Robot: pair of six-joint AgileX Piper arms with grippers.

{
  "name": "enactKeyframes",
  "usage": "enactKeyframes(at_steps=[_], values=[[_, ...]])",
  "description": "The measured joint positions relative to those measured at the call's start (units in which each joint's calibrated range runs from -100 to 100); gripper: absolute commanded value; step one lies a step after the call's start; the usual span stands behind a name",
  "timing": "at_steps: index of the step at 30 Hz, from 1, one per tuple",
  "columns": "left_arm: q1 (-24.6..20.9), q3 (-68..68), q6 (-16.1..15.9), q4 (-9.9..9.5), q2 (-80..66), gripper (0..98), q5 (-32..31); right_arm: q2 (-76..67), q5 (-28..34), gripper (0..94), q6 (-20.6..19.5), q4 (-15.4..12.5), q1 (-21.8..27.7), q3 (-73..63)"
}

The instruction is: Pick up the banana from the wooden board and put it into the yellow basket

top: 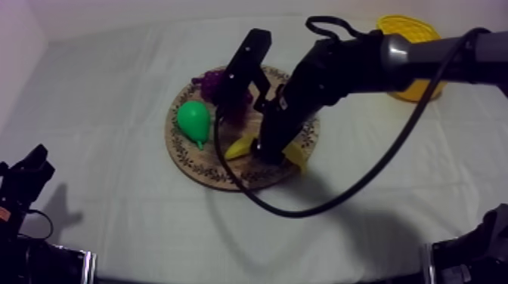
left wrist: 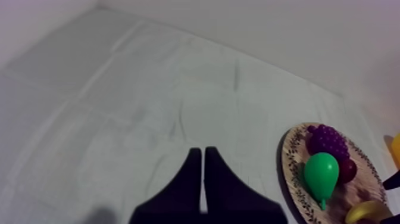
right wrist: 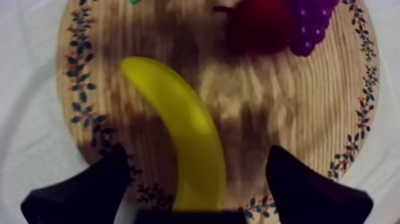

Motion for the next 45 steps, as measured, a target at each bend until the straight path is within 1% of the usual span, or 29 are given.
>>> enactKeyframes(at_steps=[8, 12, 15, 19, 20, 24, 25, 31, 34, 35, 36, 37, 41, 45], values=[[0.0, 0.0, 0.0, 0.0, 0.0, 0.1, 0.0, 4.2, -1.8, 61.9, 0.6, -0.4, 0.4, -0.4], [0.0, 0.0, 0.0, 0.0, 0.0, 0.1, 0.0, 5.3, -2.9, 53.2, 1.4, -1.2, 0.5, -0.2], [0.0, 0.0, 0.0, 0.0, 0.0, 0.1, 0.0, 5.8, -3.0, 44.0, 3.0, -2.5, 0.7, -1.1], [0.0, 0.0, 0.0, 0.0, 0.0, 0.1, 0.0, 6.5, -1.7, 34.7, 5.4, -4.2, 1.0, -2.6], [0.0, 0.0, 0.0, 0.0, 0.0, 0.1, 0.0, 6.6, -1.4, 32.9, 5.8, -4.2, 1.0, -2.9], [0.0, 0.0, 0.0, 0.0, 0.0, 0.1, 0.0, 7.4, -1.3, 27.8, 6.4, -4.2, 1.1, -2.9], [0.0, 0.0, 0.0, 0.0, 0.0, 0.1, 0.0, 7.6, -1.4, 26.9, 6.2, -3.7, 1.1, -2.7], [0.0, 0.0, 0.0, 0.0, 0.0, 0.1, 0.0, 8.4, -1.3, 24.5, 5.5, -3.1, 1.8, -3.4], [0.0, 0.0, 0.0, 0.0, 0.0, 0.1, 0.0, 8.3, 2.5, 23.4, 6.4, -3.3, 2.3, -4.9], [0.0, 0.0, 0.0, 0.0, 0.0, 0.1, 0.0, 8.0, 3.9, 23.1, 6.9, -4.2, 2.6, -5.8], [0.0, 0.0, 0.0, 0.0, 0.0, 0.1, 0.0, 7.8, 5.2, 22.8, 7.3, -4.2, 2.8, -6.6], [0.0, 0.0, 0.0, 0.0, 0.0, 0.1, 0.0, 7.5, 6.7, 22.6, 8.0, -5.0, 3.0, -7.8], [0.0, 0.0, 0.0, 0.0, 0.0, 0.1, 0.0, 6.1, 15.4, 22.2, 10.0, -6.6, 4.6, -13.3], [0.0, 0.0, 0.0, 0.0, 0.0, 0.1, 0.0, 4.0, 23.2, 22.2, 10.8, -7.6, 6.6, -18.6]])
